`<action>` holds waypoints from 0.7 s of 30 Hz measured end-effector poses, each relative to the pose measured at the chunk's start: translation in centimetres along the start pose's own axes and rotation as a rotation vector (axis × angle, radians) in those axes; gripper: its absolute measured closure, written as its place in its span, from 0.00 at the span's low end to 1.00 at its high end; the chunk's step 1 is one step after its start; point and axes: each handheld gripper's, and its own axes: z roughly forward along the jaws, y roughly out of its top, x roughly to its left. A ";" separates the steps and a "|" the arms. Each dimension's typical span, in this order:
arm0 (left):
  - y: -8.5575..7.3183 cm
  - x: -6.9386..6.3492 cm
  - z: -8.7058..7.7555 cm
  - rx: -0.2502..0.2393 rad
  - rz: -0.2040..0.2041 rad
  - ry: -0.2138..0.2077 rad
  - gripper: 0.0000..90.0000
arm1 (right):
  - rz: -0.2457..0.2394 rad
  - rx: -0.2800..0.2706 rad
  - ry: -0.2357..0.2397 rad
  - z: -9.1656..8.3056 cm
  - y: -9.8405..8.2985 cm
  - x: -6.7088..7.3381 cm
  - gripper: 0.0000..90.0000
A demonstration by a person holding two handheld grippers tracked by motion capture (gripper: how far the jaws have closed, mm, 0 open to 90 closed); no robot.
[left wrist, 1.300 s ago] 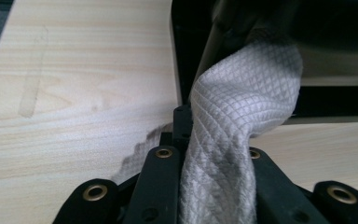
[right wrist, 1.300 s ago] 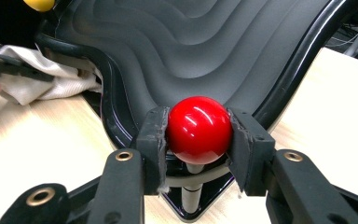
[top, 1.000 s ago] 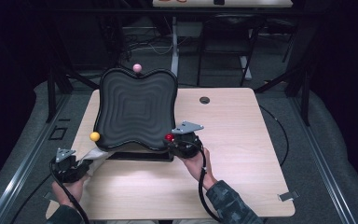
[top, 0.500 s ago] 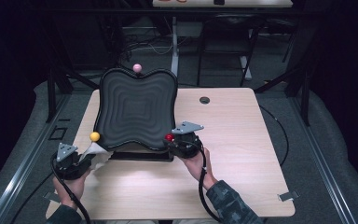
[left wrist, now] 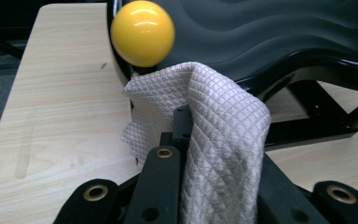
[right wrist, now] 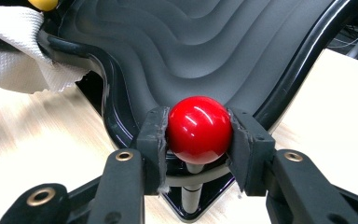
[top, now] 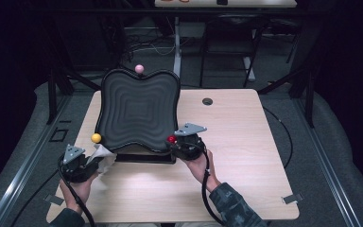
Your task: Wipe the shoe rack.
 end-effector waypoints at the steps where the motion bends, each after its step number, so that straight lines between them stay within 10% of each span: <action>1: 0.0 -0.2 0.0 -0.003 -0.001 -0.001 0.94 | -0.001 0.001 0.000 0.0 0.0 0.0 0.67; 21: 1.7 -4.2 3.0 -0.002 0.041 -0.111 0.94 | -0.011 0.003 0.009 0.0 0.0 0.0 0.67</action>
